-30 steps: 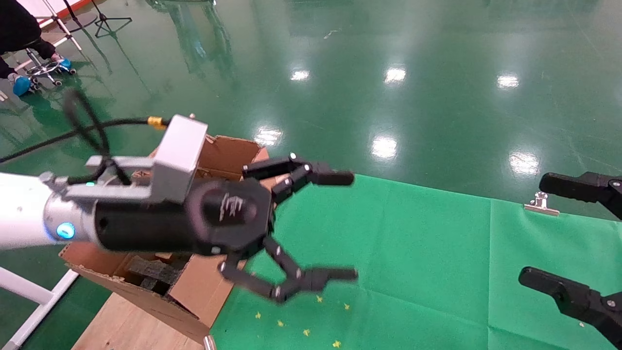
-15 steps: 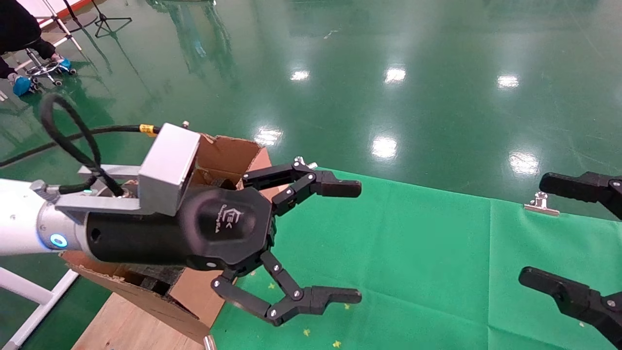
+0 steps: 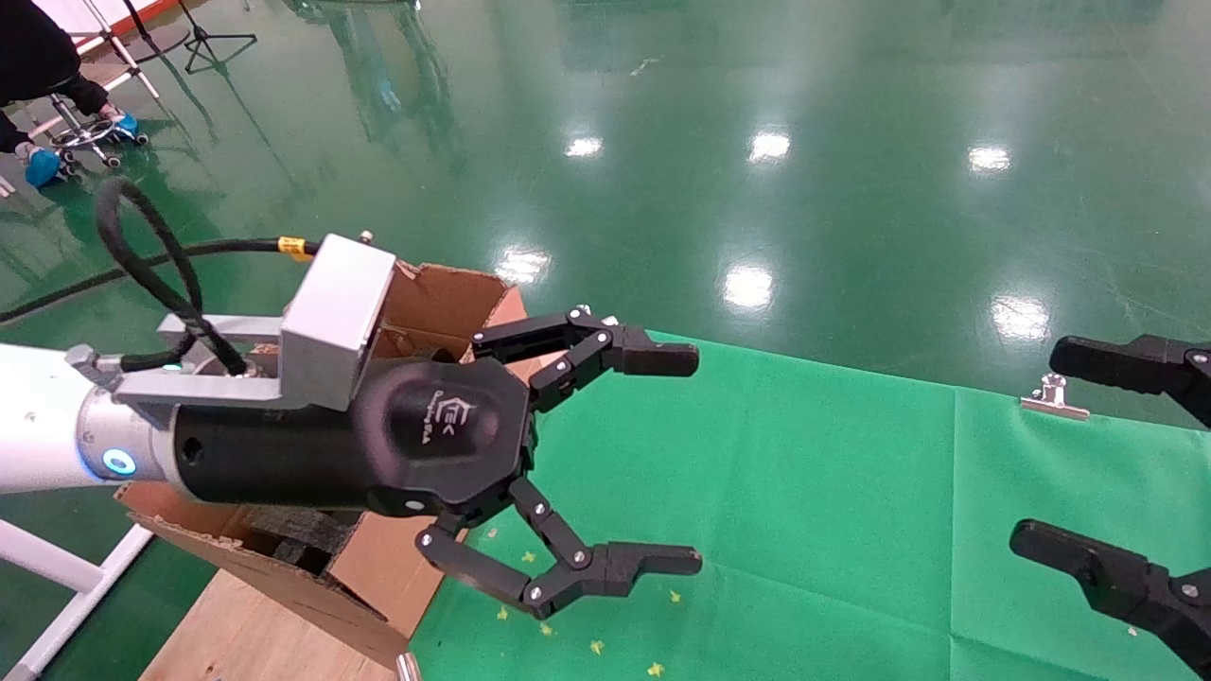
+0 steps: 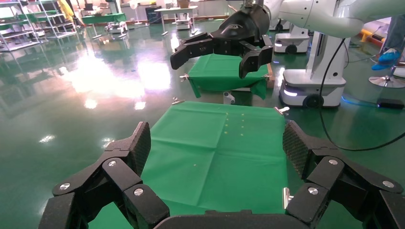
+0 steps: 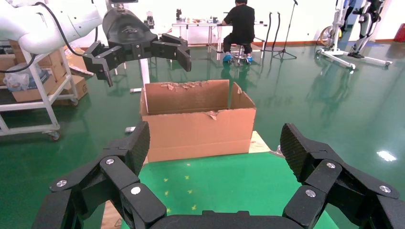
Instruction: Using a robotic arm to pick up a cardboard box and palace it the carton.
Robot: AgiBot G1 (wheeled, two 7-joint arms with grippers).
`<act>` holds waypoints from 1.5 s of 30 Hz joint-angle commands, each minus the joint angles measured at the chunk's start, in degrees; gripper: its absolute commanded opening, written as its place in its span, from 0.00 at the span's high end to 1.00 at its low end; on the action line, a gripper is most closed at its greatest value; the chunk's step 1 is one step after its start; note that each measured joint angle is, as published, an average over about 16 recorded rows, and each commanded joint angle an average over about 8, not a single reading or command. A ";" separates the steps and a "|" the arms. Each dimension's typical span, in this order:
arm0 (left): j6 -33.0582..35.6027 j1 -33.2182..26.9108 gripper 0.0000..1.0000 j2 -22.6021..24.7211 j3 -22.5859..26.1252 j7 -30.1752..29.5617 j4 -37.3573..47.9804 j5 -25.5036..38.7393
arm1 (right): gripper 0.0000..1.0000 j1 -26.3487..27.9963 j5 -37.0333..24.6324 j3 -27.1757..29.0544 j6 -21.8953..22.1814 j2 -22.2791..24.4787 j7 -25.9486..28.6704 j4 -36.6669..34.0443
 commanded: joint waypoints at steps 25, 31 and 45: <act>-0.11 -0.23 0.00 0.05 0.10 0.00 0.33 0.35 | 0.00 0.00 0.00 0.00 0.00 0.00 0.00 0.00; -0.11 -0.25 0.00 0.05 0.10 0.00 0.36 0.36 | 0.00 0.00 0.00 0.00 0.00 0.00 0.00 0.00; -0.11 -0.28 0.00 0.05 0.10 0.00 0.39 0.41 | 0.00 0.00 0.00 0.00 -0.01 0.00 0.00 0.00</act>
